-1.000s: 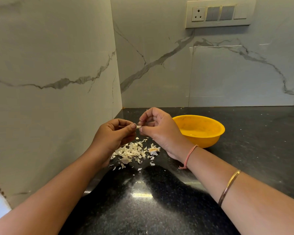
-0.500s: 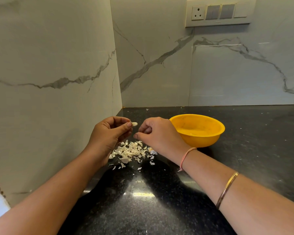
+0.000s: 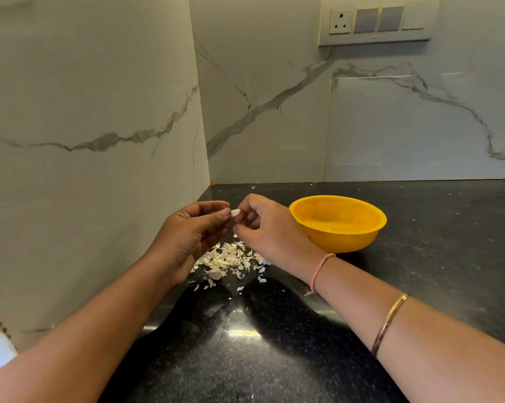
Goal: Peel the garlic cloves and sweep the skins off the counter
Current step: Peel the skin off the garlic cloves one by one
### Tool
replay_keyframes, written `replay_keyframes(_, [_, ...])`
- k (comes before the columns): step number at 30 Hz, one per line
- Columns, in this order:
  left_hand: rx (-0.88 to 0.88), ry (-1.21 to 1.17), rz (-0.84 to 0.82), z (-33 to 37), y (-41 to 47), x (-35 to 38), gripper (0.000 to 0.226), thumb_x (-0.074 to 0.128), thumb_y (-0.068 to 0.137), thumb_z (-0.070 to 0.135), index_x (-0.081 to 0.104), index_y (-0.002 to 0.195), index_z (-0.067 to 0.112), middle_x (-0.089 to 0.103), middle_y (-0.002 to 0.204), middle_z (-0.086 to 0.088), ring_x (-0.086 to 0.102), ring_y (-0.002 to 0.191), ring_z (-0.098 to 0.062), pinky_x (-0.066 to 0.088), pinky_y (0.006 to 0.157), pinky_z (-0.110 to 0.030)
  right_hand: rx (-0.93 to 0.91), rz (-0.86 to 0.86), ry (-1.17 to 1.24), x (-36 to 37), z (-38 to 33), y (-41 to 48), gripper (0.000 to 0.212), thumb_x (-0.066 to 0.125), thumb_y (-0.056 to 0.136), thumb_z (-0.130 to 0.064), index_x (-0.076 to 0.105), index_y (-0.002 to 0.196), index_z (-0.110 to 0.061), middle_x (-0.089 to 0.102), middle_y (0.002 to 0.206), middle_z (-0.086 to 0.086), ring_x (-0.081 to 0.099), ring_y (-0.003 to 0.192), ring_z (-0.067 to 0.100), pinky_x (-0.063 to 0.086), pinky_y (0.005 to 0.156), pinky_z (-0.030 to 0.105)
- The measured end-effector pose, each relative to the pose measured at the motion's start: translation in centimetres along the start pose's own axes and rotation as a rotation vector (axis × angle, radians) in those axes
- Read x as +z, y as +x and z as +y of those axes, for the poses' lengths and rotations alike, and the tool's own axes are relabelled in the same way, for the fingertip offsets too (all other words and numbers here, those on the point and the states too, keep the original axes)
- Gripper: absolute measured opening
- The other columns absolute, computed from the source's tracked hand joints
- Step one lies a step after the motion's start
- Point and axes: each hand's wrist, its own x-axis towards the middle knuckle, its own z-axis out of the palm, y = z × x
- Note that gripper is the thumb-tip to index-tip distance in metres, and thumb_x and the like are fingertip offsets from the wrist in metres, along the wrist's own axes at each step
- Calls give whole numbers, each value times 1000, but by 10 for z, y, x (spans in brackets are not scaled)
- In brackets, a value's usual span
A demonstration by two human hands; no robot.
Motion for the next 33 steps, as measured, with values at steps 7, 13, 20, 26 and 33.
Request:
replay_keyframes(7, [-1,-21,38,0,2,0,10,61,80,-1,66,86,5,70,66,-2,66,59,-7,56,61,-16,185,-94,19,-7,-3,0,29,49,97,-22,59,74,-8,64,60,3,61,48,9,55,52,25])
replay_keyframes(13, [29,-15,75,-2,2,-1,9,62,80,-3,65,84,4,69,66,-3,65,58,-7,56,61,-16,123,-59,-47,-5,0,0,12,53,94,-15,59,87,-8,69,74,9,66,57,15,58,57,30])
replay_keyframes(20, [100,137,84,-5,3,-2,9,64,80,0,67,83,8,69,72,-3,64,65,-10,56,65,-17,23,18,-258,-10,-1,2,24,52,95,-24,68,88,-8,71,83,6,62,68,15,51,59,25])
replay_keyframes(26, [141,241,88,-7,4,-3,8,65,81,1,67,83,9,68,79,-7,63,71,-14,56,66,-18,19,51,-191,-11,-3,2,24,53,94,-28,68,93,-9,66,73,2,60,63,12,52,60,23])
replay_keyframes(33, [167,286,50,-9,3,-2,8,68,78,4,67,82,11,69,76,-4,65,69,-10,55,64,-17,30,6,-25,-6,-4,0,13,62,89,-17,69,97,-10,71,87,5,67,78,17,57,73,35])
